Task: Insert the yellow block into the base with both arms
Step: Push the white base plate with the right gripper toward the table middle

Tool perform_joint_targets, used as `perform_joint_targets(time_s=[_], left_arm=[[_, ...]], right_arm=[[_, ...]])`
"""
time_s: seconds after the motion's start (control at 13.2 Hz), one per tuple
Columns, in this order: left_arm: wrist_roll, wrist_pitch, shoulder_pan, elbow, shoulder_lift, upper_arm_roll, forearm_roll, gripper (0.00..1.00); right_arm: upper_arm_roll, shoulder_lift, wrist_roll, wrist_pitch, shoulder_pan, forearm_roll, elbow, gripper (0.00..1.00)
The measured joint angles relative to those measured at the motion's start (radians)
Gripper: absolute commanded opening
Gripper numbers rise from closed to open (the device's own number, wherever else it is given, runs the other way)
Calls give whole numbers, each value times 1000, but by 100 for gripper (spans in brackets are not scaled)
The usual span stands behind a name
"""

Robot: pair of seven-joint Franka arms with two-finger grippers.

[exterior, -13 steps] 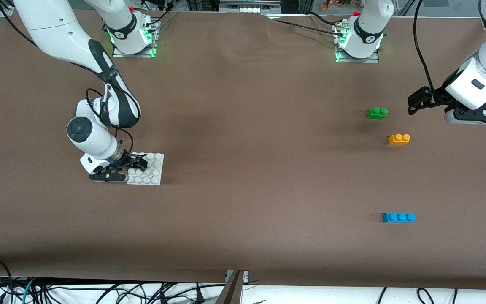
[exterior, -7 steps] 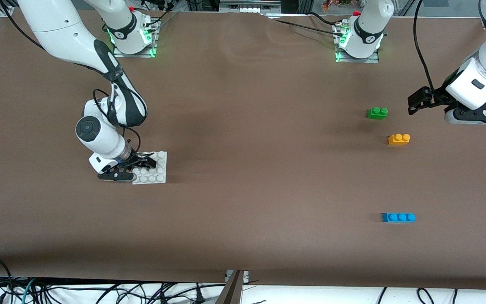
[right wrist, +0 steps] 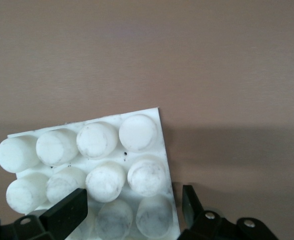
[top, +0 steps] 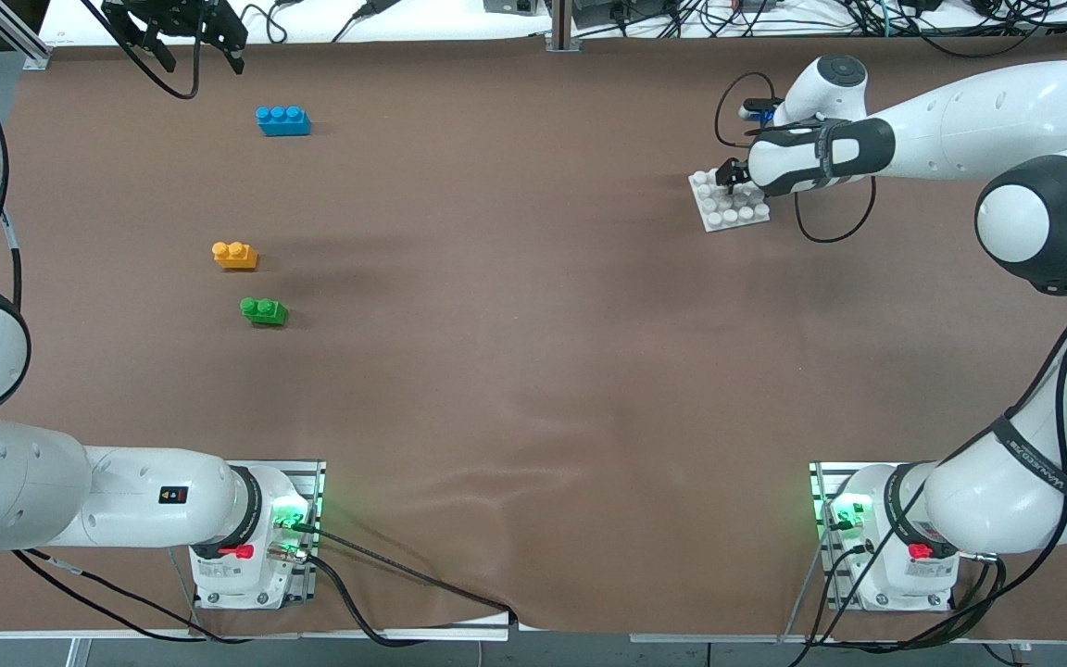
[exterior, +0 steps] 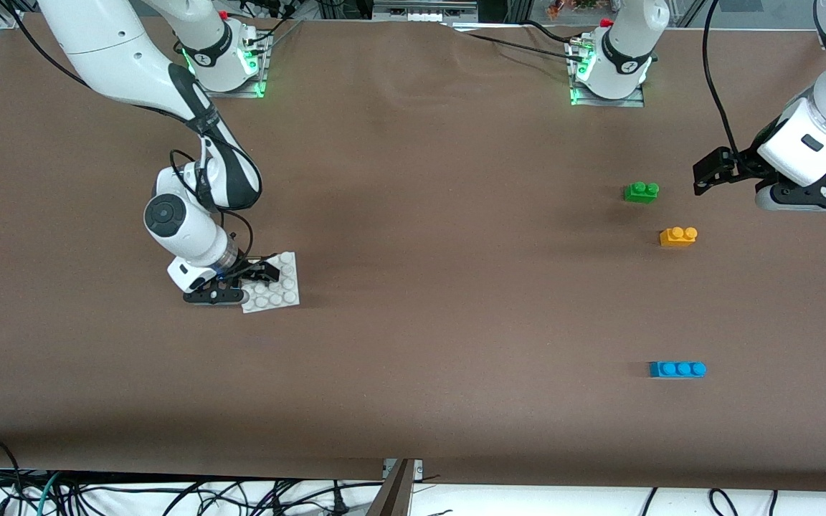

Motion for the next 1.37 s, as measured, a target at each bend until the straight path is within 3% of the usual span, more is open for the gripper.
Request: perform_joint_targets(time_s=[0.61, 1.14, 1.37], left_arm=[[0, 0, 0, 0, 0, 0, 0, 100], [0, 0, 0, 0, 0, 0, 0, 100], [0, 0, 0, 0, 0, 0, 0, 100]], right_arm=[[4, 41, 271, 63, 165, 0, 29, 87], [-4, 133, 517, 55, 331, 0, 188, 87], [-37, 178, 620, -24, 408, 0, 300, 87]])
